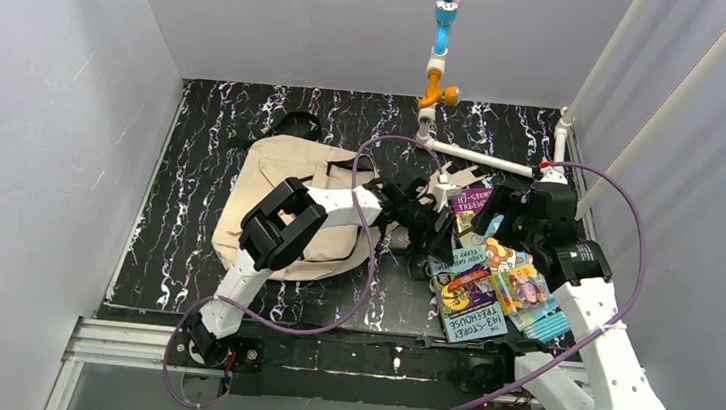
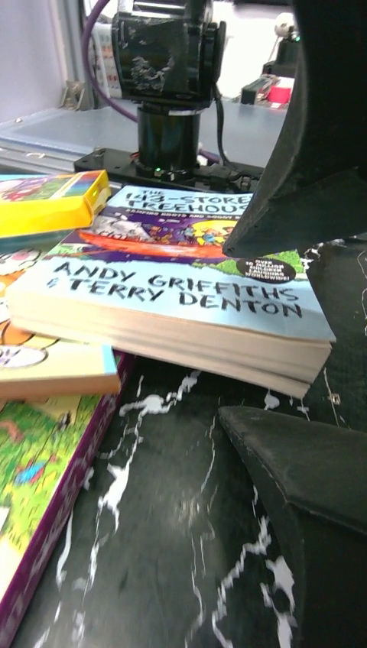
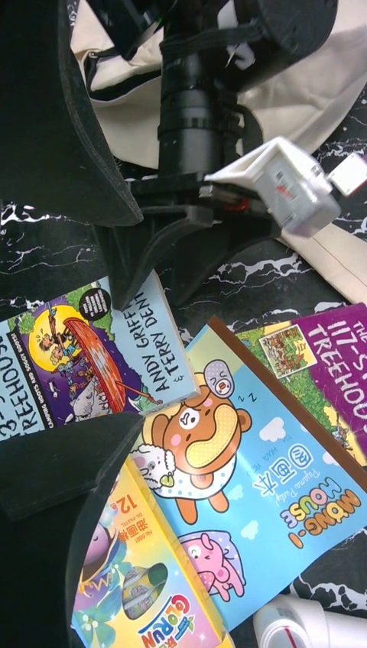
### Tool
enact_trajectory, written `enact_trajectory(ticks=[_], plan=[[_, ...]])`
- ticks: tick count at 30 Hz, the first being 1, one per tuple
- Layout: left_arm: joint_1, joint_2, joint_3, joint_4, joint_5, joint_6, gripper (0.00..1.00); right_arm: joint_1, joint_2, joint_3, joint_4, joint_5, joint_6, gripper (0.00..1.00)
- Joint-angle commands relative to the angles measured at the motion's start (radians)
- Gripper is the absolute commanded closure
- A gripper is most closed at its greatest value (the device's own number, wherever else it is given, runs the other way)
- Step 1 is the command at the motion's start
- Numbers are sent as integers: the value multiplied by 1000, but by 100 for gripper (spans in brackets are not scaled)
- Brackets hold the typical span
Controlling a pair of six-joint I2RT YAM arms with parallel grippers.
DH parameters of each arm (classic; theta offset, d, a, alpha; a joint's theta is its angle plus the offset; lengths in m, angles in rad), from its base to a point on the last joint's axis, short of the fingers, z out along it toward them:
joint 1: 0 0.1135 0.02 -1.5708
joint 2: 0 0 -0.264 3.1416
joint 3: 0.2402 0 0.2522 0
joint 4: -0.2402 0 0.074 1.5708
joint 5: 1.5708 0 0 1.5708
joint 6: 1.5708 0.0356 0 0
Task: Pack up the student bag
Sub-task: Pick up the book from the center of the board.
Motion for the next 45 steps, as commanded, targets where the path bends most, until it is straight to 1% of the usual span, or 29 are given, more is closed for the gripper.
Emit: enact_trajectory(ticks=[1,4,7,10,14,18,20,22,24,26,28,29,30,32,34,36,38,39,41,43,45], plan=[[-12,6,-53,-28,14,-22,32,-3,-10,-1,62,-36,8,2],[-12,5,-57,-27,17,-23,40,-3,-10,-7,68,-47,16,2],[-11,-5,-43,-27,28,-30,58,-3,-7,-8,69,-51,17,2],[-7,-34,-26,-26,26,-45,81,-3,-7,-8,66,-52,17,2],[7,-96,-29,-32,-32,-66,99,-3,-5,-14,71,-58,18,2],[24,-220,-77,-57,-151,-66,100,-3,32,-24,85,-100,5,2],[35,-303,-104,-93,-216,-69,100,-3,64,-31,96,-146,-18,2],[51,-392,-133,-134,-277,-87,100,-3,99,-37,120,-227,-56,2],[65,-486,-163,-182,-380,-120,100,-3,127,-35,162,-350,-96,2],[80,-573,-173,-269,-503,-134,100,-3,147,-12,189,-374,-107,2],[102,-672,-196,-347,-597,-137,100,-3,172,26,208,-389,-108,2],[115,-716,-220,-356,-635,-159,100,-3,187,40,221,-411,-105,2],[143,-760,-254,-343,-639,-185,100,-3,210,44,235,-439,-90,2],[183,-849,-335,-296,-618,-255,100,-3,244,31,308,-556,-39,2],[212,-936,-406,-257,-620,-314,100,5,266,-14,432,-671,50,2],[235,-1017,-464,-225,-630,-360,100,30,278,-79,612,-763,162,2],[258,-1082,-514,-187,-635,-411,100,67,300,-136,787,-819,275,2],[271,-1108,-536,-165,-633,-432,100,84,316,-174,910,-853,359,2],[298,-1162,-578,-137,-633,-477,100,118,353,-233,1110,-876,510,2],[327,-1211,-613,-117,-636,-532,100,138,380,-250,1165,-865,556,2],[349,-1248,-626,-120,-638,-561,100,143,391,-257,1174,-847,573,2]])
